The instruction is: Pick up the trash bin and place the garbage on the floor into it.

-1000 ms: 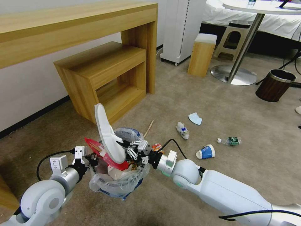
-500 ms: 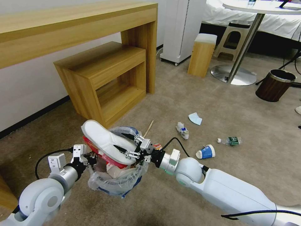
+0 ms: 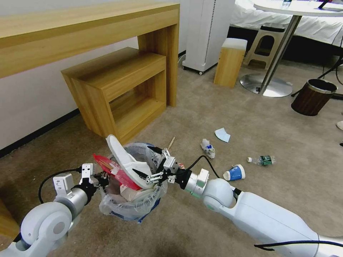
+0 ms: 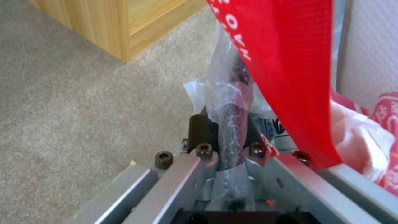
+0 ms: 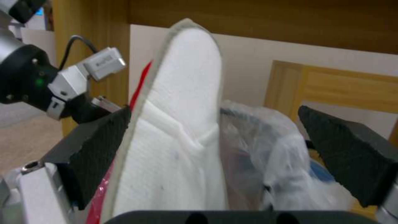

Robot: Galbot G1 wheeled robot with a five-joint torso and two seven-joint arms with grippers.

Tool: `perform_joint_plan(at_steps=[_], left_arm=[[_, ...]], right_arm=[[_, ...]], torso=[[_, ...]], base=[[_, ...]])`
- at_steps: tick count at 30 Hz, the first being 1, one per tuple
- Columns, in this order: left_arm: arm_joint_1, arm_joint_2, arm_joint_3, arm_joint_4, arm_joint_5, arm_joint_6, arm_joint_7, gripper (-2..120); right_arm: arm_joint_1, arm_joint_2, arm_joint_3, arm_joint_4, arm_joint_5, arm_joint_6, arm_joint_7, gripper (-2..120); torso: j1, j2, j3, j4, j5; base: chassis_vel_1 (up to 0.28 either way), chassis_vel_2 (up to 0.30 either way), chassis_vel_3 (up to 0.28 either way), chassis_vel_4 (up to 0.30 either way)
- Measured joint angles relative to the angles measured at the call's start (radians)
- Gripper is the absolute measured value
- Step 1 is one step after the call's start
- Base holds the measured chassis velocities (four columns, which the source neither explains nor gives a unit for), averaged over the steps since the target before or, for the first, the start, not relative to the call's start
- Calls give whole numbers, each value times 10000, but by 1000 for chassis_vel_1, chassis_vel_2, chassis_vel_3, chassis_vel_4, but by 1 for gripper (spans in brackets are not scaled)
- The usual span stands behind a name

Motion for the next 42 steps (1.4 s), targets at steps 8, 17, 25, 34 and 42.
perform_joint_plan(at_steps=[8,17,25,34,42], left_arm=[[185,97,-136,-191,-148,-1,-76,0],[277,146,-188,-181,-479,59,-407,0],[392,268,-362,72,-1901,400,-1285,0],[398,-42,-745,372,-2811,614,-1988,0],[272,-375,-860,485,-2962,774,-2545,0]], right_arm=[[-248,-6,931,-90,-6,112,-23,100],[-818,-190,2024,-6,35,342,-43,100],[-1181,-572,2560,75,144,555,92,100],[-1636,-1267,3226,-158,228,740,398,98],[-2448,-1850,3821,-127,232,822,442,97]], torso=[[0,0,0,0,0],[0,0,0,0,1],[0,-1,0,0,1],[0,0,0,0,2],[0,0,0,-3,2]], base=[[0,0,0,0],[0,0,0,0],[0,0,0,0],[0,0,0,0],[0,0,0,0]])
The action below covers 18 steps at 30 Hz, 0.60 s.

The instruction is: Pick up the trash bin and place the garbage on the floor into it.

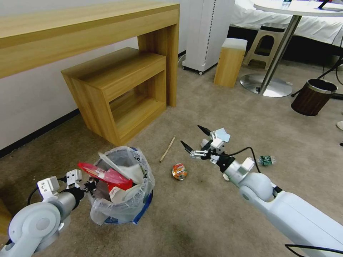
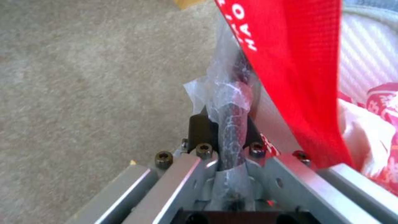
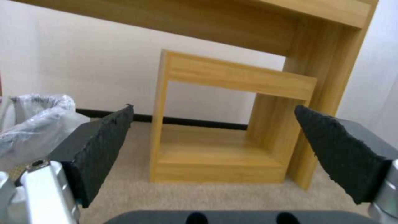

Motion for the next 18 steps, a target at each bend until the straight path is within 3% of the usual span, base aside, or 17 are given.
perform_joint_plan(at_steps=[10,18], left_arm=[[13,9,-60,-144,-164,70,-284,0],[87,-127,-228,-412,-151,-23,-271,0]], right_arm=[[-385,8,269,55,-150,67,39,96],[-543,77,11,-145,-148,-363,830,95]], torso=[[0,0,0,3,-1],[0,0,-1,2,-2]], base=[[0,0,0,0],[0,0,0,0]])
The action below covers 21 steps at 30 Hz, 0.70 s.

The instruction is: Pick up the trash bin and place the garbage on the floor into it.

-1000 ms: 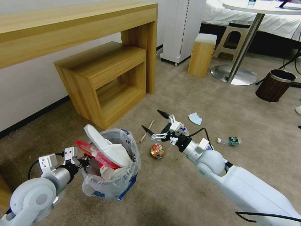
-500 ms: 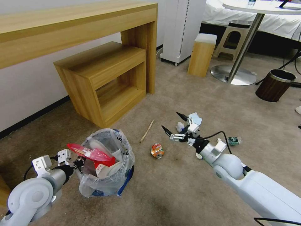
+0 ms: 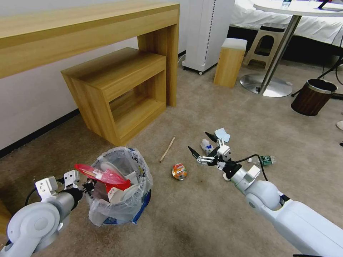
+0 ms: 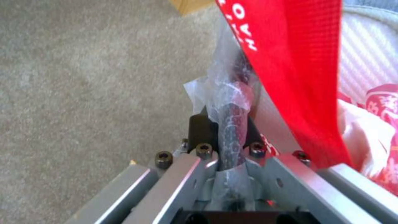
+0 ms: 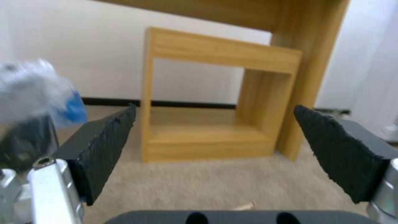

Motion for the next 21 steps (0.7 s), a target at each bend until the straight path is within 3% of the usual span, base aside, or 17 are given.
perform_joint_plan(at_steps=[14,21], left_arm=[[165,-69,-252,-329,249,-81,78,0],[380,-278,-349,-476,631,-117,290,0]], right_arm=[[-404,342,-319,100,-456,-1836,2184,99],[-720,585,-59,-17,-1050,-1540,2483,100]], torso=[[0,-1,1,0,-1],[0,0,1,1,0]], base=[[0,0,0,0],[0,0,0,0]])
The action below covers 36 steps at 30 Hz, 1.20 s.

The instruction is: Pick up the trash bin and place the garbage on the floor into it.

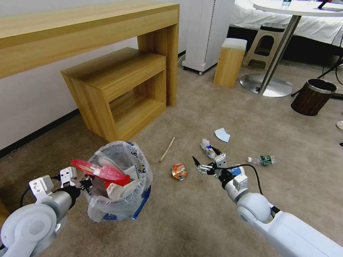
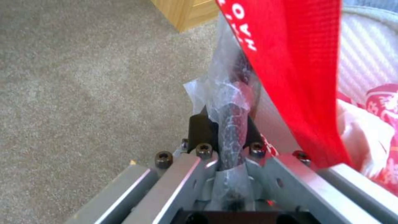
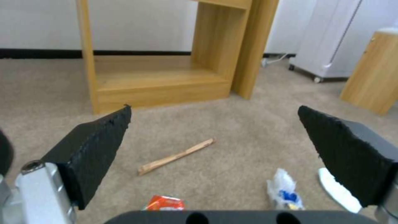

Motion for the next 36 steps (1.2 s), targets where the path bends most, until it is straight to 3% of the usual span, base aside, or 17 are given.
perform_joint_plan(at_steps=[16,36], left_arm=[[258,-295,-183,-238,292,-23,78,0],[304,-462,-188,-197,469,-36,129,0]], right_arm=[[-396,195,783,-180,-414,578,24,100],[-346,317,809,-579,-485,657,82,100]], torso=[[0,0,1,-1,1],[0,0,1,0,0]], base=[[0,0,0,0],[0,0,0,0]])
